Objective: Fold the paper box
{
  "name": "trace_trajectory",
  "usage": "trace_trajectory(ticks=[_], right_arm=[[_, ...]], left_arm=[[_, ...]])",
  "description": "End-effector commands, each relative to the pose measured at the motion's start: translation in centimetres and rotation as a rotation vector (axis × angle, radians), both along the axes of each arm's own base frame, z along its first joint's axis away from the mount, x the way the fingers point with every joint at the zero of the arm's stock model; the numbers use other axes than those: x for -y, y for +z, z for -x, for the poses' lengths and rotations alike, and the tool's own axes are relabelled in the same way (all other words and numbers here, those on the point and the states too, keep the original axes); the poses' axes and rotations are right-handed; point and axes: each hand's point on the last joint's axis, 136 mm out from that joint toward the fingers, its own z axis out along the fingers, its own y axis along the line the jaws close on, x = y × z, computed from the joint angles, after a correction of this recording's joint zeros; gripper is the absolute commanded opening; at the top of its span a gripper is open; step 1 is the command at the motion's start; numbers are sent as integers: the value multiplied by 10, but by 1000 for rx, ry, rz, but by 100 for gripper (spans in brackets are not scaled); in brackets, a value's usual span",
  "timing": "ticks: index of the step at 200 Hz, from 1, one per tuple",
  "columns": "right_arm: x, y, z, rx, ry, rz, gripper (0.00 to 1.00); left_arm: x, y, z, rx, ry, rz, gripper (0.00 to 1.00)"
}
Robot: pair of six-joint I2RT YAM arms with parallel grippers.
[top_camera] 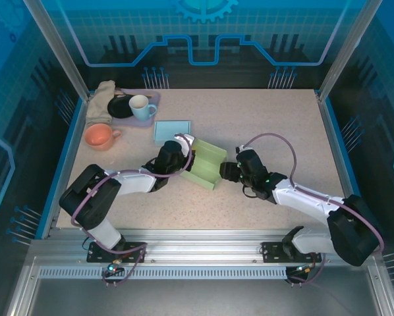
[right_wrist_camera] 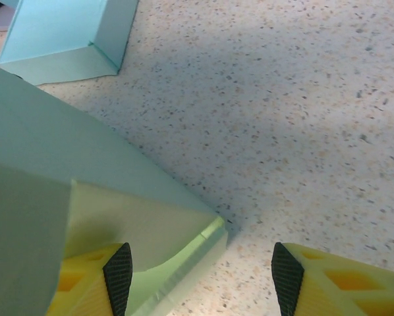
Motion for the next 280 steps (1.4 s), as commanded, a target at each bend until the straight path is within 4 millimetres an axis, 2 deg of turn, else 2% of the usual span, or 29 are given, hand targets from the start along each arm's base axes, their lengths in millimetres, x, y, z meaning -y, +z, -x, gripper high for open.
trace_trajectory(ticks=[1, 50, 89, 128, 163, 183, 205, 219, 280], right_arm=[[-20, 14, -5, 27, 35, -36, 61], [-29, 6, -1, 13, 65, -8, 60], [-14, 5, 17, 31, 56, 21, 60], [-1, 22, 38, 78, 53, 29, 60], [15, 58, 48, 182, 22, 15, 61], [24, 77, 48, 242, -4, 5, 61], [32, 86, 43, 279, -39, 44, 62], [31, 85, 38, 277, -47, 71, 63], [6, 66, 23, 214, -9, 104, 62]], left_arm=[[7, 16, -1, 20, -26, 45, 5], [3, 9, 7, 39, -35, 54, 5], [-13, -3, 21, 94, -3, 62, 5], [-15, -9, 35, 153, -25, 44, 4], [-6, -12, 42, 192, -52, -23, 2], [-4, -17, 45, 197, -64, -30, 2], [-1, -23, 50, 203, -84, -29, 2], [3, -26, 54, 211, -107, -25, 2], [9, -36, 65, 229, -155, -60, 0]])
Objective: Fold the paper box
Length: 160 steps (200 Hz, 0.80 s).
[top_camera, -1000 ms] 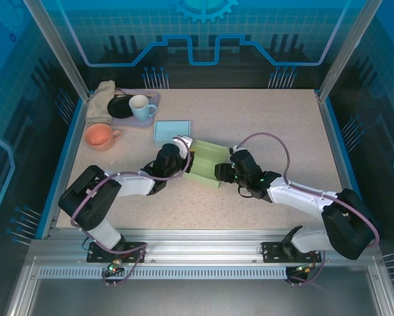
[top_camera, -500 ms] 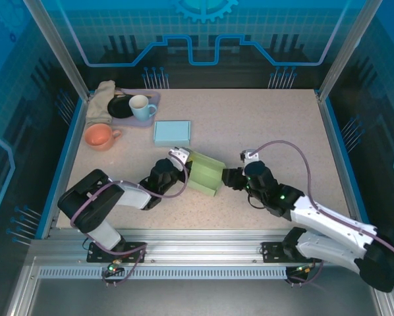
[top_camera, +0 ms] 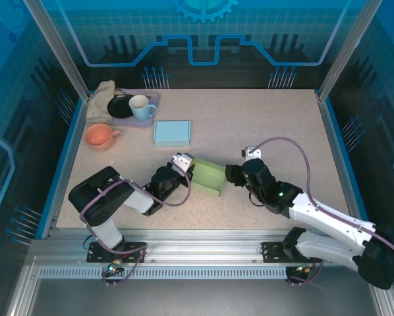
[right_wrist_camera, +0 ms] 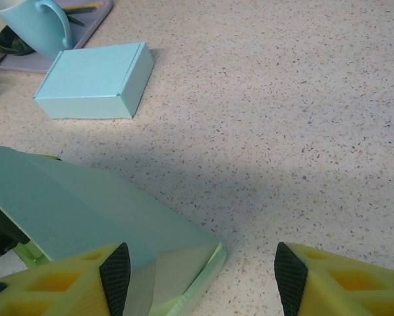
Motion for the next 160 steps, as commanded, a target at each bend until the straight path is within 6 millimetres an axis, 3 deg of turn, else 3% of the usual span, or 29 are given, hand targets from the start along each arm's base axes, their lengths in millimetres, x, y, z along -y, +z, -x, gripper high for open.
trace_trajectory(ticks=[1, 48, 105, 127, 160], right_arm=[[-12, 6, -5, 10, 19, -4, 62], [-13, 7, -6, 4, 28, 22, 62], [2, 70, -5, 120, 32, 62, 65], [3, 66, -15, 79, 37, 110, 66], [-5, 32, -25, -35, 78, 116, 66]], left_arm=[[5, -28, 17, -49, -71, -85, 0], [6, -34, 18, -46, -84, -106, 1], [14, -45, 28, -17, -134, -176, 0], [28, -51, 33, 23, -171, -250, 0], [39, -59, 29, 52, -189, -298, 0]])
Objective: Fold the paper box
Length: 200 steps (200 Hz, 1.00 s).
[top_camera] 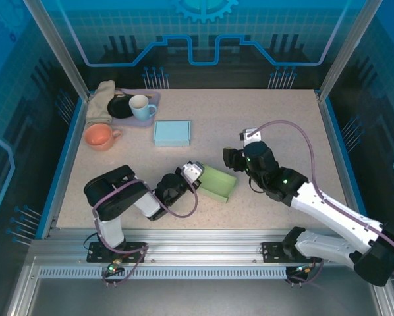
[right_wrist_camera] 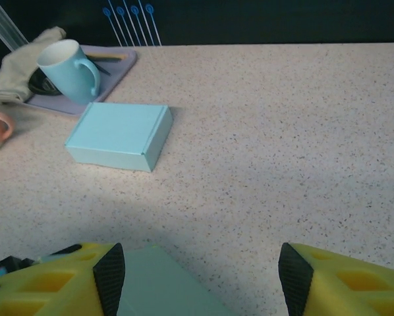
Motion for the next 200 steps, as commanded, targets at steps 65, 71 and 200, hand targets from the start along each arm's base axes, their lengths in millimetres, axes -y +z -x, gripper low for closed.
trace_trajectory(ticks=[65, 71, 200], right_arm=[[-9, -105, 6, -258, 37, 56, 65], [-9, -107, 6, -260, 34, 53, 65], [-3, -131, 0, -272, -22, 121, 64]], left_arm=[[2, -60, 2, -101, -28, -214, 6], [1, -60, 2, -110, -29, -210, 7], [-16, -23, 28, -272, -4, -24, 37]])
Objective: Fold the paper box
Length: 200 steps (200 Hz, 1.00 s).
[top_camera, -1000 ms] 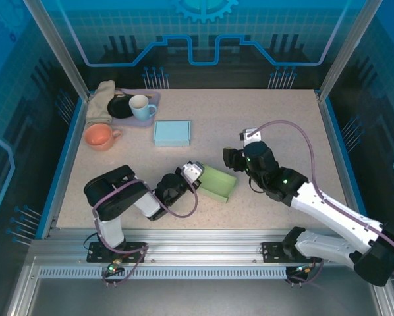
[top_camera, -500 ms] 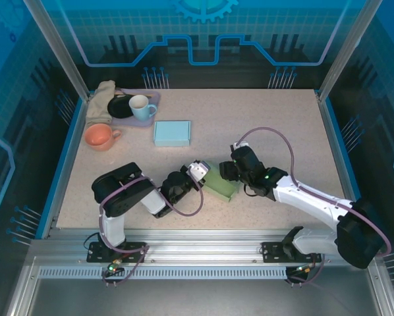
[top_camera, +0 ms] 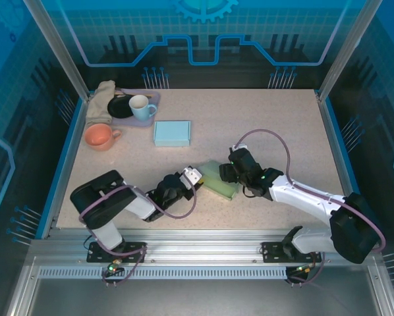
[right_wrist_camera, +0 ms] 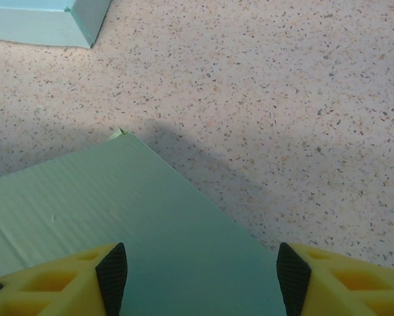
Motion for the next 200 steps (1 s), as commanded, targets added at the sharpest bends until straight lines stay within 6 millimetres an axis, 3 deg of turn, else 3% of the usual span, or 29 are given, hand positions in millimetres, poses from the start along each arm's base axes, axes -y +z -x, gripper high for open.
trace_trajectory(ticks=[1, 30, 66, 92, 119, 139, 160, 200], right_arm=[[2, -8, -2, 4, -23, 27, 64], [4, -13, -6, -1, -34, 56, 64], [7, -20, -9, -3, -51, 93, 64], [8, -26, -10, -12, -60, 126, 64], [7, -33, -10, -23, -65, 132, 64], [6, -41, -10, -30, -71, 132, 64], [4, -51, -10, -35, -69, 142, 64], [-16, -54, -23, 18, 1, 138, 64]], left_arm=[[-2, 4, 4, -94, 30, 66, 37], [1, 10, 16, -188, 22, 145, 38], [-10, 34, 25, -258, 83, 268, 39], [-26, 38, 37, -420, 206, 333, 39], [-55, 52, 47, -456, 340, 390, 47], [-77, 70, 44, -404, 428, 401, 54], [-83, 88, 36, -364, 471, 400, 59], [-70, 76, 13, -501, 455, 433, 62]])
